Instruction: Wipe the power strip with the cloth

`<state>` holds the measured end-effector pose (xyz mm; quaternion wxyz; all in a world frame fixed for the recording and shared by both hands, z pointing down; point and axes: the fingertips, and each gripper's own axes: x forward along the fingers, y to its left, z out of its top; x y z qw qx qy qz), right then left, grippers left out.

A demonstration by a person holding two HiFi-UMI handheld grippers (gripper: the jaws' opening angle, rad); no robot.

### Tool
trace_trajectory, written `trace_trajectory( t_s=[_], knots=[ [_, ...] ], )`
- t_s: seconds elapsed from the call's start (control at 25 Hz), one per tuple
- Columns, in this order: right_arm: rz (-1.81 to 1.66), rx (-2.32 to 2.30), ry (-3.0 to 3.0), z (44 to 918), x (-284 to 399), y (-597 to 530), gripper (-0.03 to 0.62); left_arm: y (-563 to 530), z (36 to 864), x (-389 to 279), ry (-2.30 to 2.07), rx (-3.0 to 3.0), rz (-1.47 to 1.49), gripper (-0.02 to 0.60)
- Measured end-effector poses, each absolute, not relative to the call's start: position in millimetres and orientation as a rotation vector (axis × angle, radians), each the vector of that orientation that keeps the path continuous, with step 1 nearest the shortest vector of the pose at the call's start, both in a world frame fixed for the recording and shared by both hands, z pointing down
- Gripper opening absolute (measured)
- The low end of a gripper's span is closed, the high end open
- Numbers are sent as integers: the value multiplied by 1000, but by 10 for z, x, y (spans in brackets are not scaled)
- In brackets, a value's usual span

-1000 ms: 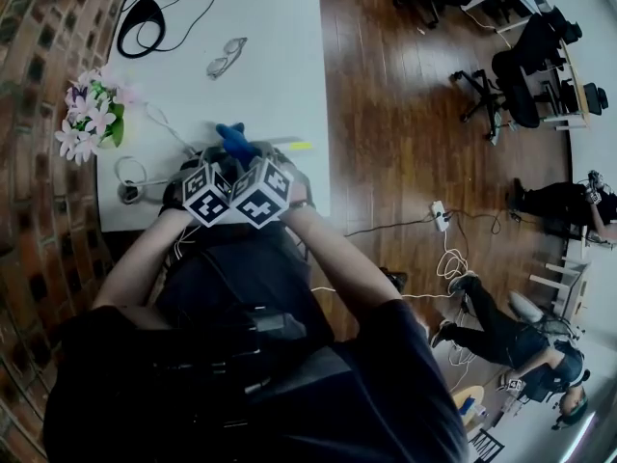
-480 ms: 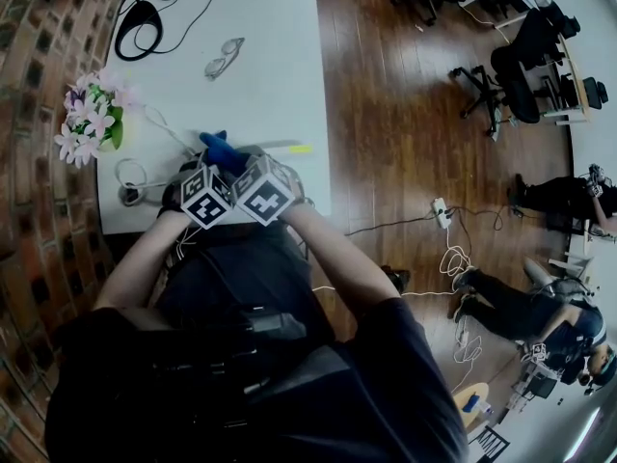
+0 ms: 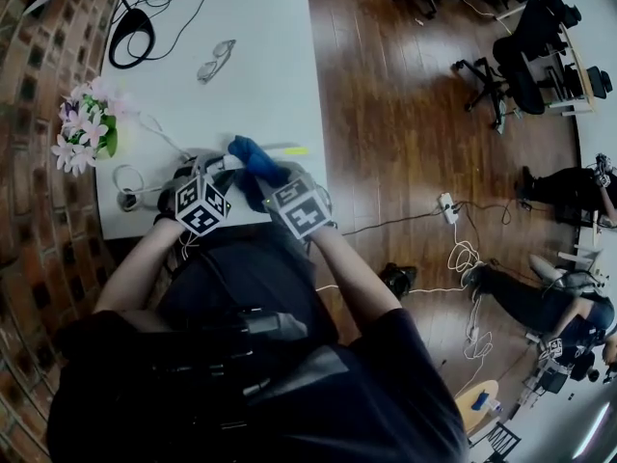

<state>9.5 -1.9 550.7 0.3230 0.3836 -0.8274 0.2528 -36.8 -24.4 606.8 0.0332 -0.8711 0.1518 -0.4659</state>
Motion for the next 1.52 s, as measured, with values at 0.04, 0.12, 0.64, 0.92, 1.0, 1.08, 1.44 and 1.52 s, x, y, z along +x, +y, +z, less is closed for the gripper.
trace_trajectory(
  t_s=[0.04,0.12,0.64,0.92,1.0,1.08,1.44,1.52],
  knots=[
    [674,1023,-2148,5545,199,-6,34,-238,6066,-369,471,-2649,-1417,170],
    [705,1033,-2120,5602,326,30,35,-226,6063,-370,491,-2593,-1382,170],
    [1165,953,-1988,5963,542,263,37,-162,5945,-431,363,-2271,-1365,169],
    [1309,711,-2068,5793,452,603,37,-125,5929,-516,293,-2172,-1375,154],
    [1266,734,-2144,5650,473,503,43,-138,5934,-521,315,-2206,-1397,153],
    [1164,731,-2171,5573,533,423,40,-136,5923,-538,343,-2279,-1413,156],
    [992,606,-2124,5699,680,535,37,-230,5513,-218,202,-2780,-1398,245],
    [985,602,-2127,5708,674,545,37,-242,5543,-78,65,-2761,-1472,247]
  ],
)
